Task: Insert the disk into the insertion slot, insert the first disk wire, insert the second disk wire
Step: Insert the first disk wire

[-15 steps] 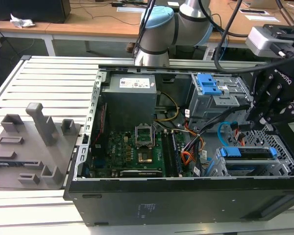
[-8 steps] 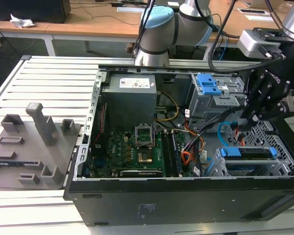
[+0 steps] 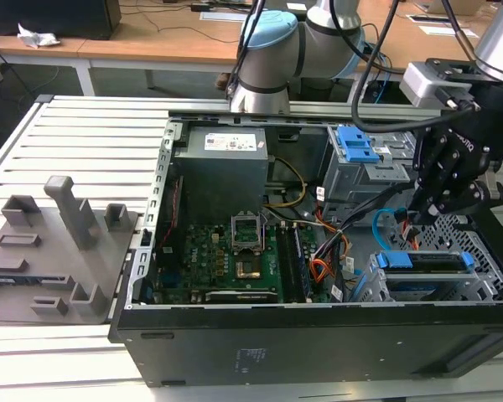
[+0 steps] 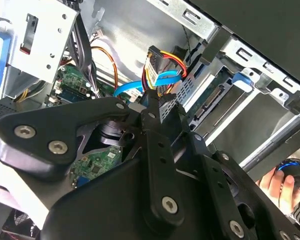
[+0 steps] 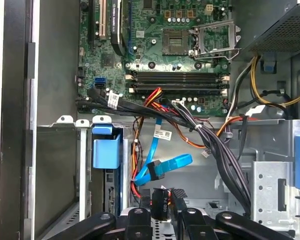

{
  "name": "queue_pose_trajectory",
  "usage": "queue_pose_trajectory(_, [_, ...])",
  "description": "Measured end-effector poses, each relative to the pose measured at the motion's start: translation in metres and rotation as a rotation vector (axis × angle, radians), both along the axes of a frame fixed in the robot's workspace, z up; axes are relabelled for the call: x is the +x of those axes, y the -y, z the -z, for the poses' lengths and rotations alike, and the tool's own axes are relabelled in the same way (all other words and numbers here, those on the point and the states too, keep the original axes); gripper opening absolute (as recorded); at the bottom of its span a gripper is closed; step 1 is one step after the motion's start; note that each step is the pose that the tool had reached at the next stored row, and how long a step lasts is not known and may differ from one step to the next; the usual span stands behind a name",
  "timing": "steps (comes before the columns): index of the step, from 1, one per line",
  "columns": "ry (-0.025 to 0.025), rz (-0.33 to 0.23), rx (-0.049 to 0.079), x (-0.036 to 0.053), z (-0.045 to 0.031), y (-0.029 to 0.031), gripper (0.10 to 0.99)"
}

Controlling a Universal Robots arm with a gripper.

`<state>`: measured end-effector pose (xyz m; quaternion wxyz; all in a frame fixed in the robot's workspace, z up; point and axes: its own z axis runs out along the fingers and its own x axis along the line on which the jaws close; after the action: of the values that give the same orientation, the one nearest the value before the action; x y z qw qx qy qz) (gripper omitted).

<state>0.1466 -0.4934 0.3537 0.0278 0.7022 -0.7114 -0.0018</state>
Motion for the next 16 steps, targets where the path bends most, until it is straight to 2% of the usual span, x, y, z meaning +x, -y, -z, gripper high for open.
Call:
queue_pose_trajectory(4, [0.0,0.0,0.0,0.0,0.0002,0.0,0.302])
queue_pose_trajectory(6, [0.0,0.0,0.0,0.0,0.0002,0.0,0.161])
queue_pose_trajectory(15, [0.0,0.0,0.0,0.0,0.0005,0.0,0.161])
queue_pose_trajectory(16, [0.0,0.0,0.001,0.0,0.0007,0.0014,0.161])
